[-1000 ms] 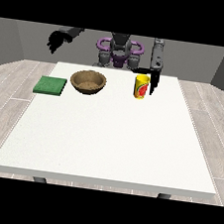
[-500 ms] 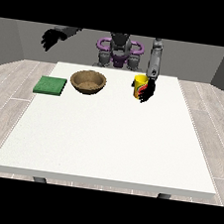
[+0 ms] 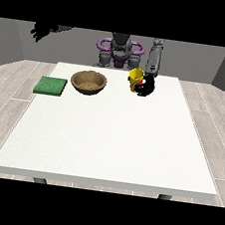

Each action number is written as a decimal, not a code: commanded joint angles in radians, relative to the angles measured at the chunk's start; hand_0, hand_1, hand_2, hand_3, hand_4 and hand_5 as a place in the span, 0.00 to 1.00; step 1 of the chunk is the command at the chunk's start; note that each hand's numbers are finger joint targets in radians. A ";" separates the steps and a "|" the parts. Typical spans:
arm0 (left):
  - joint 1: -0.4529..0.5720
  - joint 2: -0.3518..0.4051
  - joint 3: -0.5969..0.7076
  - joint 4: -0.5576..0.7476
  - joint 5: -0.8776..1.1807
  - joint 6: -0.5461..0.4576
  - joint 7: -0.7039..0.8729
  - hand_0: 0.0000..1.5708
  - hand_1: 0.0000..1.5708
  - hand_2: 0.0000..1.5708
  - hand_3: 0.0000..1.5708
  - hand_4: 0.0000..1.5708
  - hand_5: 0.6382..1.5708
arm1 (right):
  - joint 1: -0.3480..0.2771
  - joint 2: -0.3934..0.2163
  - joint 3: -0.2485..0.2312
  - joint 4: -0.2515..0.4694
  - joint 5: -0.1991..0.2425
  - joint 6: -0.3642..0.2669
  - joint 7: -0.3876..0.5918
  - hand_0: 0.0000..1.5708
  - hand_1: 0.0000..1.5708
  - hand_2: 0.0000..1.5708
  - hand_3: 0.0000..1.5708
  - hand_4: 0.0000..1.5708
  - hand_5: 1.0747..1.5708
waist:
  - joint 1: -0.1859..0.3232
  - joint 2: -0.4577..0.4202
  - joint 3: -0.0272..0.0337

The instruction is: Pick the cup and pour the ball into the bowl, then pick the bowl and place it on the pad

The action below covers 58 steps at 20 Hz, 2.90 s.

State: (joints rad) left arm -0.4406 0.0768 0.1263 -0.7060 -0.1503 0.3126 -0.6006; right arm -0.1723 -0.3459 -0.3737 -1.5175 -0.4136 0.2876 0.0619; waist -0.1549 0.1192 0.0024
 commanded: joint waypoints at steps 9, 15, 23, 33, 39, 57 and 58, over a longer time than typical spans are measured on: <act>-0.193 -0.016 -0.352 0.062 -0.535 0.343 0.484 0.87 0.87 1.00 1.00 0.92 0.96 | 0.019 -0.031 -0.020 0.190 0.018 0.044 -0.012 0.00 0.00 0.00 0.12 0.42 0.98 | 0.036 -0.156 0.0033; -0.344 -0.028 -0.450 0.148 -0.744 0.315 0.736 0.87 0.87 1.00 1.00 0.93 0.96 | 0.007 -0.058 -0.056 0.273 -0.006 0.113 -0.089 0.00 0.00 0.00 0.05 0.44 0.98 | 0.031 -0.131 0.0007; -0.533 -0.076 -0.603 0.216 -0.981 0.144 1.034 0.84 0.84 1.00 1.00 0.90 0.98 | -0.062 -0.084 -0.057 0.348 -0.007 0.089 -0.027 0.00 0.00 0.00 0.10 0.45 0.98 | 0.044 -0.161 -0.0010; -0.608 -0.077 -0.842 0.167 -1.163 -0.161 1.270 0.39 0.39 0.95 0.98 0.65 1.00 | -0.088 0.002 0.026 0.388 0.064 0.088 -0.112 0.00 0.00 0.00 0.19 0.44 0.97 | -0.042 -0.166 -0.0012; -0.541 -0.077 -0.944 -0.027 -1.156 -0.344 1.235 0.11 0.11 0.76 1.00 0.72 1.00 | -0.145 -0.029 0.006 0.458 0.070 0.049 -0.082 0.00 0.00 0.00 0.17 0.44 0.95 | 0.027 -0.195 -0.0018; -0.398 0.053 -0.099 -0.388 -0.282 -0.054 0.858 0.00 0.00 0.00 0.00 0.71 1.00 | -0.021 0.016 -0.012 0.401 0.094 -0.034 -0.111 0.00 0.00 0.00 0.00 0.50 0.97 | 0.239 -0.200 -0.0170; -0.386 0.059 -0.044 -0.400 -0.205 -0.093 0.853 0.00 0.00 0.00 0.00 0.70 1.00 | -0.001 0.018 -0.016 0.408 0.088 -0.036 -0.095 0.00 0.00 0.00 0.00 0.50 0.97 | 0.242 -0.212 -0.0171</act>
State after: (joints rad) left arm -0.8451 0.1299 -0.0997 -1.0321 -0.5985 0.2607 0.3255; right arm -0.1821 -0.3530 -0.3920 -1.1120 -0.3367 0.2871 -0.0301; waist 0.0438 -0.1133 -0.0131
